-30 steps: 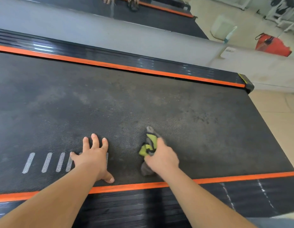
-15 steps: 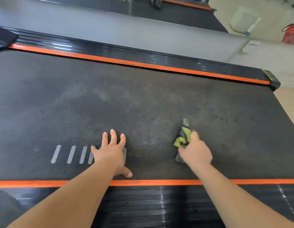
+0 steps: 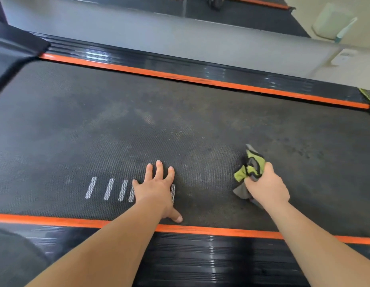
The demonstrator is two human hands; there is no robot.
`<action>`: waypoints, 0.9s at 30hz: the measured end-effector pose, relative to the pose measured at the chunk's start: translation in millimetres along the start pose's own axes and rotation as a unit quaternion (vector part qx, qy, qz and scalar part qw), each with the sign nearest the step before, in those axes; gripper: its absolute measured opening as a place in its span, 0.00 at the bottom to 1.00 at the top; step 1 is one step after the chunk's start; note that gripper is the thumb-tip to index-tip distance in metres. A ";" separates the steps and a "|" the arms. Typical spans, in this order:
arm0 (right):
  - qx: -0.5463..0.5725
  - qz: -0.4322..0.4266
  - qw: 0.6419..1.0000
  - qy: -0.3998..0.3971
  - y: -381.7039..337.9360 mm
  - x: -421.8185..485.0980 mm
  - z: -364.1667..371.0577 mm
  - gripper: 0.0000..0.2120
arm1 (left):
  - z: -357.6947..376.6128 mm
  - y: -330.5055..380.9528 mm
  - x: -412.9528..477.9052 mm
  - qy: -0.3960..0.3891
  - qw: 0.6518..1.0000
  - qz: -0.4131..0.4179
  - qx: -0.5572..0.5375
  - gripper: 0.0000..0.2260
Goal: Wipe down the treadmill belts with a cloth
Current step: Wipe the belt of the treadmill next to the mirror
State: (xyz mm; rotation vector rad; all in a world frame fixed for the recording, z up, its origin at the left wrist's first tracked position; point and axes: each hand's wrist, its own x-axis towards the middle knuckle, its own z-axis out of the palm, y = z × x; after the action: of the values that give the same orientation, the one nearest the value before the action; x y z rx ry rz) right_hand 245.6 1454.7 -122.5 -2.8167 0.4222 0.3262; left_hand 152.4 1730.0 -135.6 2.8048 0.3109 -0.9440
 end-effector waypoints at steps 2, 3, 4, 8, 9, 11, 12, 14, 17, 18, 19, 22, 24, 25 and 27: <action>-0.013 -0.005 0.999 0.044 -5.5 -13.1 7.3 0.20 | -0.3 1.1 0.1 -0.006 1.000 -0.004 0.003 0.69; -0.023 -0.028 0.998 0.053 -14.2 -24.5 15.9 0.22 | -0.3 2.1 0.7 -0.008 1.000 -0.005 0.003 0.69; -0.025 -0.061 0.997 0.042 -28.3 -39.6 25.2 0.23 | 0.1 2.7 1.1 -0.009 1.000 -0.007 0.002 0.70; 0.098 -0.169 0.961 -0.194 -82.6 -94.3 48.8 0.24 | -1.4 1.8 0.9 -0.009 1.000 -0.006 0.007 0.69; 0.112 -0.181 0.950 -0.228 -87.2 -95.8 47.1 0.24 | -1.8 2.8 0.0 -0.009 1.000 -0.006 0.012 0.68; 0.121 -0.187 0.941 -0.254 -84.2 -83.0 34.4 0.28 | -6.7 7.2 -2.7 -0.024 0.999 -0.013 0.025 0.68; 0.136 -0.176 0.935 -0.277 -76.6 -73.6 23.7 0.33 | -10.2 12.6 -5.0 -0.037 0.999 -0.019 0.029 0.66; 0.195 -0.148 0.906 -0.346 -64.5 -51.7 -0.5 0.43 | -20.2 17.2 -5.0 -0.047 0.999 -0.026 0.007 0.59; 0.322 -0.093 0.892 -0.304 -45.6 -12.7 -35.4 0.35 | -45.2 31.1 -4.6 -0.003 0.999 -0.027 -0.033 0.48; 0.339 -0.070 0.906 -0.244 -38.1 0.0 -40.1 0.28 | -54.0 35.8 -6.4 0.019 0.999 -0.017 -0.039 0.46; 0.309 -0.055 0.933 -0.174 -28.8 12.6 -40.6 0.22 | -60.6 40.5 -8.2 0.046 0.998 0.002 -0.048 0.44; 0.086 -0.071 0.983 -0.144 -3.2 29.8 -24.7 0.28 | -62.5 52.6 -15.2 0.128 0.977 0.132 -0.107 0.39; 0.008 -0.098 0.968 -0.233 1.9 24.8 -11.4 0.39 | -49.7 61.0 -20.2 0.123 0.956 0.231 -0.134 0.35; -0.027 -0.113 0.956 -0.268 2.0 19.8 -7.3 0.43 | -40.1 65.5 -21.5 0.100 0.951 0.259 -0.135 0.34; -0.075 -0.129 0.944 -0.295 3.4 16.5 -7.6 0.47 | -20.3 73.1 -16.0 0.062 0.957 0.272 -0.087 0.36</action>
State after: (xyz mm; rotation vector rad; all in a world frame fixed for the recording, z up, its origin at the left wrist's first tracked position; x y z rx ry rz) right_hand 261.3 1445.1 -120.4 -2.6809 -0.1076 1.1355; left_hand 169.8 1661.7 -103.3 2.5702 -0.3366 -0.5822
